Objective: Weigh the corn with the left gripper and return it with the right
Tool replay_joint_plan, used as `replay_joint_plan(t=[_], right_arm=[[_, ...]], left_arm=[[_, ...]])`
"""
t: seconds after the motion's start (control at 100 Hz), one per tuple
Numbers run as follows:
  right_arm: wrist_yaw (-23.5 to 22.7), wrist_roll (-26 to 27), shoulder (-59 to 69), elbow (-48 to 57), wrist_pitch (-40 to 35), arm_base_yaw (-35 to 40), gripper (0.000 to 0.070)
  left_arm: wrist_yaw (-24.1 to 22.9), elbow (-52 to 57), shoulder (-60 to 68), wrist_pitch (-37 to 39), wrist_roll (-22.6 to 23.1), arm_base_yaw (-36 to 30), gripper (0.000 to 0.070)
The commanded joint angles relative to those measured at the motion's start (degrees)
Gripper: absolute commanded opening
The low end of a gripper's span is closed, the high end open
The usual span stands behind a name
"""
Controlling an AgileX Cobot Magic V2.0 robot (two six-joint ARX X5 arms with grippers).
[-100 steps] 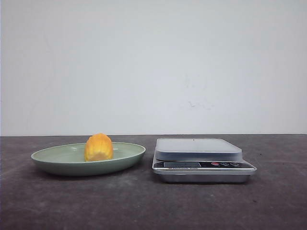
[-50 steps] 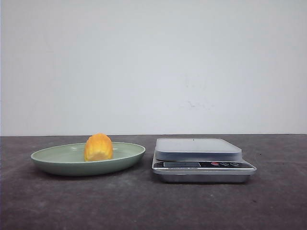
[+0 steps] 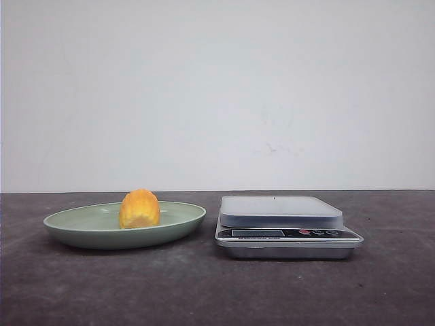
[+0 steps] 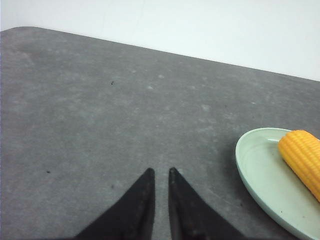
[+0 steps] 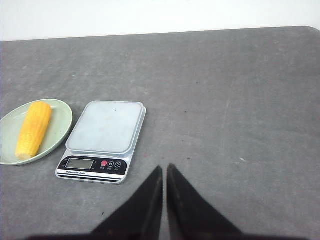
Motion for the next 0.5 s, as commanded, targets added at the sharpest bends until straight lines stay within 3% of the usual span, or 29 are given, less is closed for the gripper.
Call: replay_joint_plan(t=[0.0,0.49], right_arm=[[-0.02,0.50,0.11,0.79,0.63,0.17,0.0007],[0.13,-0.44,0.11,0.79,0.63,0.17,0.0007]], left_arm=[[0.13,-1.03,-0.07,-0.28,0.52,0.15,0.0000],[0.13,-1.03,-0.07,-0.28,0.52,0.15,0.0000]])
